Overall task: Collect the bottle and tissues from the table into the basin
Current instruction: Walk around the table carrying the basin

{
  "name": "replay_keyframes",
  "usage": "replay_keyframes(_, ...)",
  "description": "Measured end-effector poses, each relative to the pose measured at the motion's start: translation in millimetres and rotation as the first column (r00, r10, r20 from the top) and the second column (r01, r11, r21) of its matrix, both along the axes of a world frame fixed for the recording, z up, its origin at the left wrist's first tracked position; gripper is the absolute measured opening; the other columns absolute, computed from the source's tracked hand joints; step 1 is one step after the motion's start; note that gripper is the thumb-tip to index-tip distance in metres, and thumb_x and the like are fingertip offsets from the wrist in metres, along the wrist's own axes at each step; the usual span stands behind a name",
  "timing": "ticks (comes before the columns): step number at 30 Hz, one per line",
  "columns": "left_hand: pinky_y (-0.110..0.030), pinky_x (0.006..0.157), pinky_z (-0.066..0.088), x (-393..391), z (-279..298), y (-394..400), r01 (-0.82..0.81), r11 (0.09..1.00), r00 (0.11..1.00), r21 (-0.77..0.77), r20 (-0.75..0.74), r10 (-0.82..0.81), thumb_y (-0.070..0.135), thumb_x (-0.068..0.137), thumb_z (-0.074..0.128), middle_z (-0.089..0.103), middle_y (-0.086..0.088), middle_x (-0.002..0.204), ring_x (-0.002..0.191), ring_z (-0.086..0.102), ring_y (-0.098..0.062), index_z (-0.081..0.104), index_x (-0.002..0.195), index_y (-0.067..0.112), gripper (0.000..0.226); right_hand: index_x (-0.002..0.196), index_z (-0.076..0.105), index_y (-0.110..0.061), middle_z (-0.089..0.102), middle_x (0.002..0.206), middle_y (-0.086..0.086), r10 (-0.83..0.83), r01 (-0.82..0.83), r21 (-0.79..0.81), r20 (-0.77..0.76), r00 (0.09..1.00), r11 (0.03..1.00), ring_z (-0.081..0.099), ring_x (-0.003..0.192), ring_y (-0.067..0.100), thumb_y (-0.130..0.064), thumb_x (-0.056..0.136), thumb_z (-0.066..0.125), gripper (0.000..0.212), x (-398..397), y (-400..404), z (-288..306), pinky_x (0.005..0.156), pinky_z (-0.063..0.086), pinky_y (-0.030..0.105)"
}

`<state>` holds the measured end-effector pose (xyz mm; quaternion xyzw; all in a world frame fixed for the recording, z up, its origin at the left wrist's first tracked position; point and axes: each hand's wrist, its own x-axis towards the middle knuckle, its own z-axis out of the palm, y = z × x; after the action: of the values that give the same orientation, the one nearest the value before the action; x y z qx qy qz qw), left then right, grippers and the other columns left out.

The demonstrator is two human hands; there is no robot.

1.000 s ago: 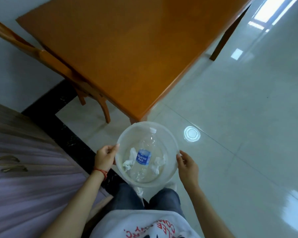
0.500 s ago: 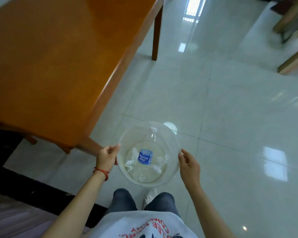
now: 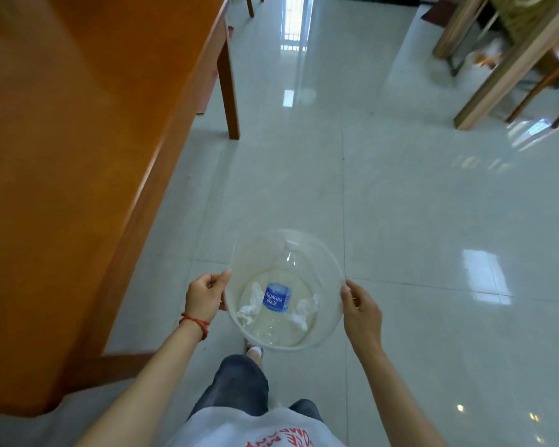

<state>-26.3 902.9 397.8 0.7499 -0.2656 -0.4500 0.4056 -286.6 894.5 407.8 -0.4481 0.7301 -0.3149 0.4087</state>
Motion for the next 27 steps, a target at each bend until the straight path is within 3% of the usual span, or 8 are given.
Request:
replay_keyframes(9, -0.019, 0.04, 0.051, 19, -1, -159, 0.084, 0.996, 0.996, 0.02, 0.003, -0.085, 0.027, 0.084, 0.059, 0.061, -0.01, 0.068, 0.06, 0.059, -0.023, 0.059, 0.078, 0.005, 0.022, 0.113, 0.064, -0.014, 0.069, 0.107, 0.004, -0.086, 0.086, 0.012, -0.003, 0.996, 0.996, 0.062, 0.095, 0.016, -0.025, 0.091, 0.051, 0.028, 16, -142, -4, 0.087, 0.048, 0.032)
replay_keyframes(20, -0.018, 0.035, 0.046, -3, 8, -344, 0.11, 0.994, 0.993, -0.013, -0.046, -0.111, 0.021, 0.084, 0.059, 0.057, -0.009, 0.062, 0.054, 0.055, -0.021, 0.057, 0.069, 0.007, 0.021, 0.113, 0.063, -0.01, 0.068, 0.107, 0.007, -0.094, 0.092, -0.047, -0.035, 0.995, 0.995, 0.059, 0.092, 0.016, -0.023, 0.092, 0.05, 0.028, -6, -318, 10, 0.081, 0.042, 0.026)
replay_keyframes(27, -0.019, 0.035, 0.048, -41, 6, -465, 0.064, 0.998, 0.997, -0.031, -0.044, -0.065, 0.02, 0.085, 0.059, 0.056, -0.009, 0.063, 0.055, 0.054, -0.022, 0.058, 0.077, 0.001, 0.022, 0.113, 0.063, -0.013, 0.068, 0.106, 0.004, -0.084, 0.084, -0.05, 0.01, 0.996, 0.995, 0.061, 0.093, 0.016, -0.028, 0.092, 0.05, 0.029, -42, -447, 10, 0.083, 0.046, 0.027)
